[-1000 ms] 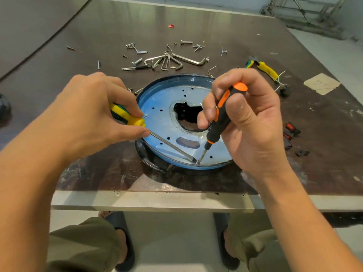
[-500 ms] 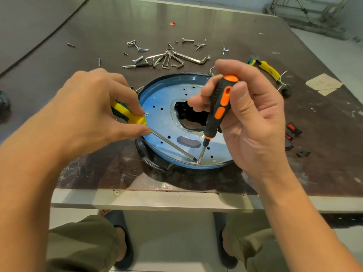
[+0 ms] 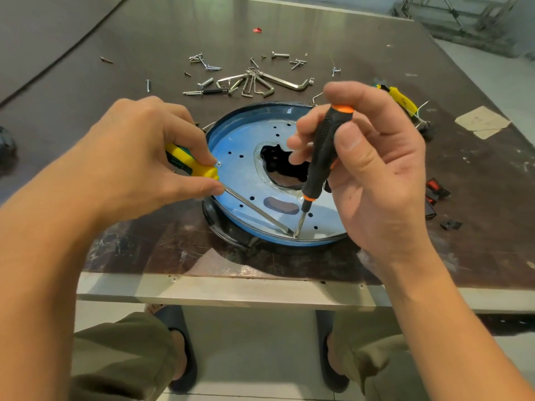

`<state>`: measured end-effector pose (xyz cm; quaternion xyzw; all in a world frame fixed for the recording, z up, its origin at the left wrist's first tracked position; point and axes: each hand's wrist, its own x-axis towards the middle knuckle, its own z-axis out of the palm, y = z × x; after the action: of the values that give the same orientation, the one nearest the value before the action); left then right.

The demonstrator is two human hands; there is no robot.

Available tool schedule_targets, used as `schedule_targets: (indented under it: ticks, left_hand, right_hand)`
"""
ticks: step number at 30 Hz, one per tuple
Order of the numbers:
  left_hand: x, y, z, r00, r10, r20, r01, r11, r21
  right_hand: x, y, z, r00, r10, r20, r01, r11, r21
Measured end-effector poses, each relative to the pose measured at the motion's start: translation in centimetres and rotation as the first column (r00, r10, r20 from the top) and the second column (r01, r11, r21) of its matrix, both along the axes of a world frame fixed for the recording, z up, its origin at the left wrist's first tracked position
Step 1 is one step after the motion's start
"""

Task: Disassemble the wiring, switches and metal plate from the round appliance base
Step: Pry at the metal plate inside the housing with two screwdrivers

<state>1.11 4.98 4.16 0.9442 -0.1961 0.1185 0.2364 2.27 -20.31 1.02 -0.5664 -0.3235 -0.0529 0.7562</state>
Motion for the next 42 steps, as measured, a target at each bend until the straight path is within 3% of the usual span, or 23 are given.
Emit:
schedule_targets:
  ticks: [4,11,16,22,26,31,36,42]
  left_hand:
    - [0.04,0.04,0.08,1.0,-0.011,0.0,0.011,1.0,0.002]
    - [0.02,0.07,-0.06,1.0,0.003,0.013,-0.003,1.0,0.001]
    - [-0.13,-0.04,0.01,1.0,0.004,0.02,-0.003,1.0,-0.018]
    - [-0.23,-0.13,0.1,1.0,0.007,0.011,-0.007,1.0,-0.017]
    - [-0.15,-0.02,0.07,1.0,0.0,0.013,0.0,1.0,-0.008]
    - [-0.08,0.13,0.02,1.0,-0.006,0.009,0.006,1.0,-0.015]
    - [-0.08,0.02,-0.07,1.0,-0.006,0.018,0.006,1.0,-0.015]
    - [-0.06,-0.05,-0.09,1.0,0.004,0.022,-0.003,1.0,-0.023]
  right_hand:
    - [0.04,0.33,0.33,0.997,-0.07,0.01,0.07,0.997,-0.02]
    - [-0.15,0.03,0.13,0.999,0.014,0.042,-0.013,1.0,-0.024]
    - [-0.04,0.25,0.17,0.989,-0.143,0.048,0.145,0.989,-0.042]
    - [-0.37,0.3,0.18,0.999,-0.043,0.01,0.043,0.999,-0.003]
    - [-0.21,0.49,0.35,0.983,-0.174,0.052,0.176,0.983,-0.043]
    - [-0.26,0.18,0.17,0.998,-0.067,-0.012,0.067,0.998,-0.016]
    - [-0.16,0.47,0.45,0.982,-0.183,0.053,0.186,0.981,-0.06]
    - [-0.37,0.21,0.4,0.995,-0.095,-0.029,0.095,0.996,-0.007]
